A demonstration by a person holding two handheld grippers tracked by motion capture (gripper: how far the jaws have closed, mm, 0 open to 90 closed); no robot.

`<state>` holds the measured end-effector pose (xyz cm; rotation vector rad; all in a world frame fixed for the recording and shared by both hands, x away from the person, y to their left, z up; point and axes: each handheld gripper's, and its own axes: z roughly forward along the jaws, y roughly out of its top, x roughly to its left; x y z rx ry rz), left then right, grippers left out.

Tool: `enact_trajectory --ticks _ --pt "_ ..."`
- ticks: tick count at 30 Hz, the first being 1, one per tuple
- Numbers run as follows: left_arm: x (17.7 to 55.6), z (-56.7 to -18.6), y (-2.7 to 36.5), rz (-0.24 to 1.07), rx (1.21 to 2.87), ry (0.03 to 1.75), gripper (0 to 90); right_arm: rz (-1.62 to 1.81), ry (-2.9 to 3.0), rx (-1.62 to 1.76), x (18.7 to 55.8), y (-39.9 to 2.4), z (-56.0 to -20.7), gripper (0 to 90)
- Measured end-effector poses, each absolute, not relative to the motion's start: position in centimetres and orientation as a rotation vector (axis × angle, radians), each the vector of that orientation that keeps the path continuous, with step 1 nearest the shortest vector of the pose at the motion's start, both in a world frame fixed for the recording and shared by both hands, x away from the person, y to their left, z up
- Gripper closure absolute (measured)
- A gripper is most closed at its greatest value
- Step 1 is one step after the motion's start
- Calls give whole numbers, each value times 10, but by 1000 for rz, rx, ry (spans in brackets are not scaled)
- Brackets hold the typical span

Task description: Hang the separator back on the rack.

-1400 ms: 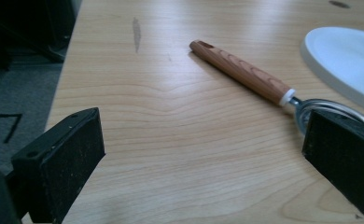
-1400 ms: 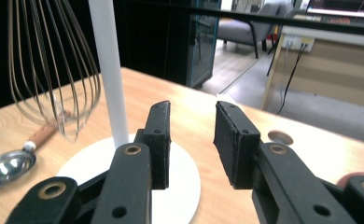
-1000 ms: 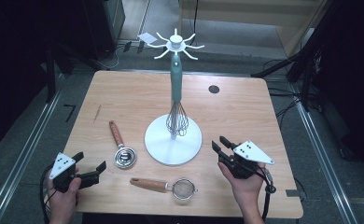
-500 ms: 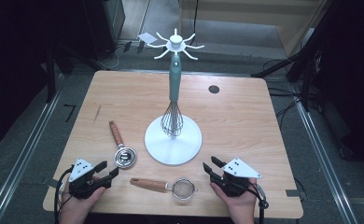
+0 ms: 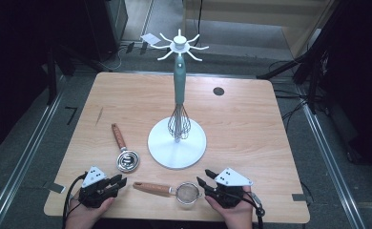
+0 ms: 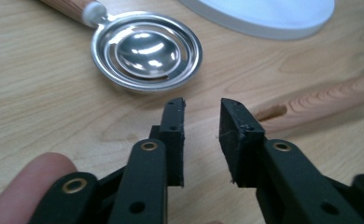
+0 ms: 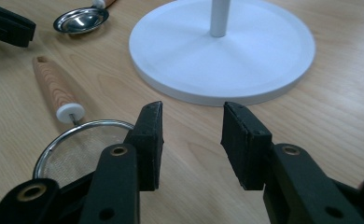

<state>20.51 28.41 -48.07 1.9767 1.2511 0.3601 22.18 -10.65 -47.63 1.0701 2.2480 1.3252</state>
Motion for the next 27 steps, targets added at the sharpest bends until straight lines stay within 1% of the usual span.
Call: enact_trajectory --ticks 1,2,3,5,15,20,22,27 --pt "205 -483 284 342 2003 1252 777 1335 2276 1068 223 -102 -478 591" --pt "205 -483 284 342 2003 1252 785 1335 2276 1068 223 -102 -478 591" --pt "205 -485 286 307 2016 1243 797 1323 2313 1051 223 -96 -480 586" --pt "204 -484 286 284 2020 1230 801 1310 2338 1035 223 -91 -482 584" --pt "200 -485 276 233 2059 1151 748 1272 2386 1015 225 -82 -487 580" --pt "201 -485 271 225 2063 1138 742 1259 2391 1038 227 -84 -489 585" --pt "202 -485 268 221 2068 1138 748 1262 2418 1048 227 -85 -491 618" --pt "204 -485 264 223 2072 1136 764 1278 2444 1046 227 -85 -493 650"
